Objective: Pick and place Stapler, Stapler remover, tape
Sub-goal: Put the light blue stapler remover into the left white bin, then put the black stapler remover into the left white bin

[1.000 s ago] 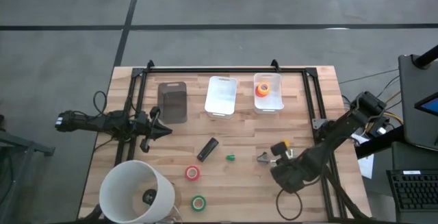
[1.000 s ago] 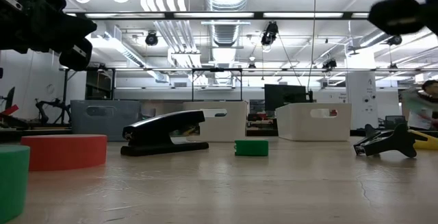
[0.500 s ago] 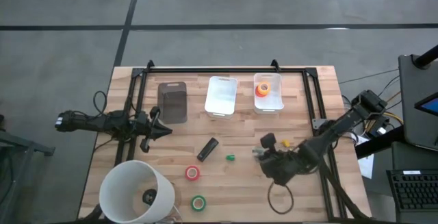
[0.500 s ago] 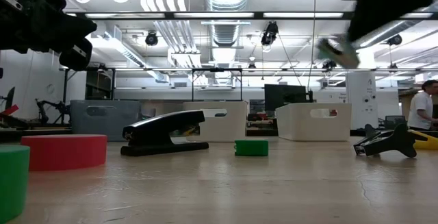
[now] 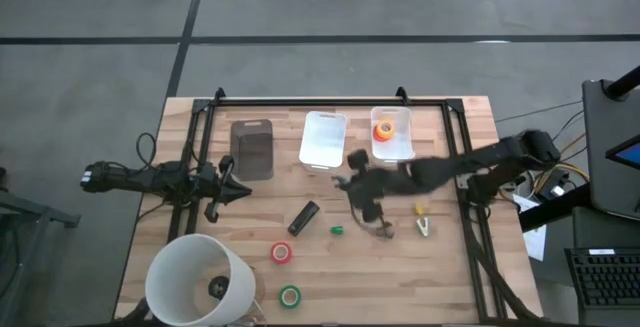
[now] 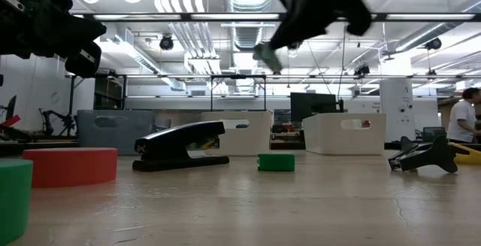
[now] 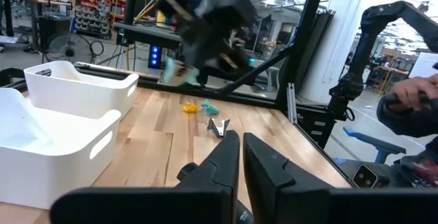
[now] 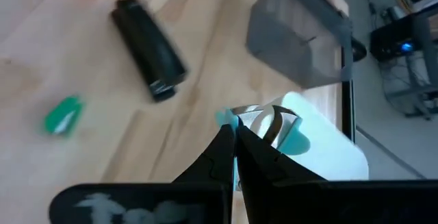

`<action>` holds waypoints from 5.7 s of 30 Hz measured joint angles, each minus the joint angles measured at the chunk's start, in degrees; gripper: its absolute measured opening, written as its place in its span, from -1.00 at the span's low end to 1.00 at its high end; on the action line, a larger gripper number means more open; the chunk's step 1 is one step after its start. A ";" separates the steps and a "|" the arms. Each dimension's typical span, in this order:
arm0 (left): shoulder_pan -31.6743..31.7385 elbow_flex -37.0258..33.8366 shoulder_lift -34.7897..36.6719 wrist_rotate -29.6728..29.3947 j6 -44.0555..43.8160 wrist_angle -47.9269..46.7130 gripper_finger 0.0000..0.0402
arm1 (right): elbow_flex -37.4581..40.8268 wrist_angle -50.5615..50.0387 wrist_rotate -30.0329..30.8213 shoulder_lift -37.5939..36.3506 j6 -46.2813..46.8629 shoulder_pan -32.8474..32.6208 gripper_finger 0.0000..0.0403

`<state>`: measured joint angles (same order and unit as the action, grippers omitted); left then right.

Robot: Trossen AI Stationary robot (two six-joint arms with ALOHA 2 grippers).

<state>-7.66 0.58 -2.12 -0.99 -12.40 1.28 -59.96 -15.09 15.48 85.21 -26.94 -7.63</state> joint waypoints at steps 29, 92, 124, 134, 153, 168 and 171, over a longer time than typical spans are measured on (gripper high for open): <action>0.00 0.00 0.00 -0.02 0.00 0.00 -0.87 | -13.74 2.93 -17.02 24.33 8.06 30.55 -0.96; 0.00 0.00 0.01 -0.09 0.00 0.00 -0.88 | 16.22 -16.36 -21.33 -9.55 43.55 -15.11 -0.60; 0.00 0.00 0.01 -0.09 0.00 0.01 -0.88 | 16.04 -11.30 -14.20 0.18 44.83 -17.41 -0.56; 0.00 0.00 0.01 -0.09 0.00 0.00 -0.88 | 16.11 -10.28 -13.56 2.56 44.83 -18.26 -0.69; 0.00 0.00 0.01 -0.09 0.00 0.00 -0.87 | 8.80 -10.08 -2.26 1.53 30.96 -16.60 -0.96; 0.00 0.00 0.01 -0.09 0.00 0.00 -0.88 | -3.57 -6.86 -8.68 1.54 6.67 6.34 -0.96; 0.00 0.00 0.01 -0.07 0.00 0.00 -0.88 | -4.28 -3.59 -15.12 1.98 5.61 13.39 -0.96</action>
<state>-7.66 0.58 -2.11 -1.06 -12.40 1.28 -64.24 -18.68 0.36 87.19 -21.33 5.77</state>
